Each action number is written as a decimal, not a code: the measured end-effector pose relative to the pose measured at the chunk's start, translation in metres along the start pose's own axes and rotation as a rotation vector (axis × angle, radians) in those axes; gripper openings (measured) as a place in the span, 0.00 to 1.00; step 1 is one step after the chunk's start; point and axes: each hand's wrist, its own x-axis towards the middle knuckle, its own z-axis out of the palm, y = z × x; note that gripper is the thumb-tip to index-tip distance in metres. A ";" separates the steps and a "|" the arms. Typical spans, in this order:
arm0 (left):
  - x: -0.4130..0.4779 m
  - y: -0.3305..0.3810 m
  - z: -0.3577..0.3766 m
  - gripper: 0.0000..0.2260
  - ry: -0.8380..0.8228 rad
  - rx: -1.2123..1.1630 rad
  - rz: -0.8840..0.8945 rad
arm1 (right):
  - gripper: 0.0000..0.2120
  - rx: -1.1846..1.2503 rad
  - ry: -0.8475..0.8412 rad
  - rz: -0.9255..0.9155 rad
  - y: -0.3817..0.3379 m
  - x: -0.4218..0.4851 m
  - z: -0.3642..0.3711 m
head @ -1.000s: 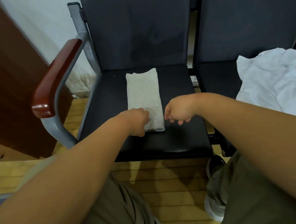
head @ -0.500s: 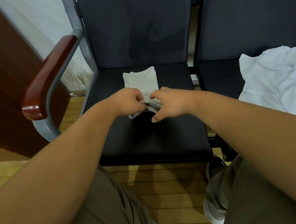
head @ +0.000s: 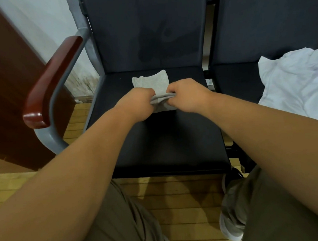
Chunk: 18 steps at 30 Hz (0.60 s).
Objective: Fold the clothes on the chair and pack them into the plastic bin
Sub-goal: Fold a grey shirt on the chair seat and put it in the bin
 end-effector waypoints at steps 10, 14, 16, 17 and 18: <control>-0.026 -0.003 -0.019 0.04 -0.378 -0.089 0.053 | 0.06 -0.180 -0.434 -0.089 -0.007 -0.029 -0.010; -0.039 -0.004 -0.025 0.11 -0.707 -0.369 -0.034 | 0.05 -0.067 -0.622 -0.066 -0.011 -0.042 -0.017; -0.042 -0.005 -0.030 0.13 -0.837 -0.462 -0.040 | 0.07 0.018 -0.676 -0.047 -0.012 -0.044 -0.020; -0.042 -0.006 -0.032 0.13 -0.860 -0.483 -0.026 | 0.07 0.054 -0.678 -0.043 -0.012 -0.044 -0.022; -0.042 -0.008 -0.034 0.13 -0.849 -0.493 -0.013 | 0.08 0.091 -0.659 -0.039 -0.011 -0.043 -0.024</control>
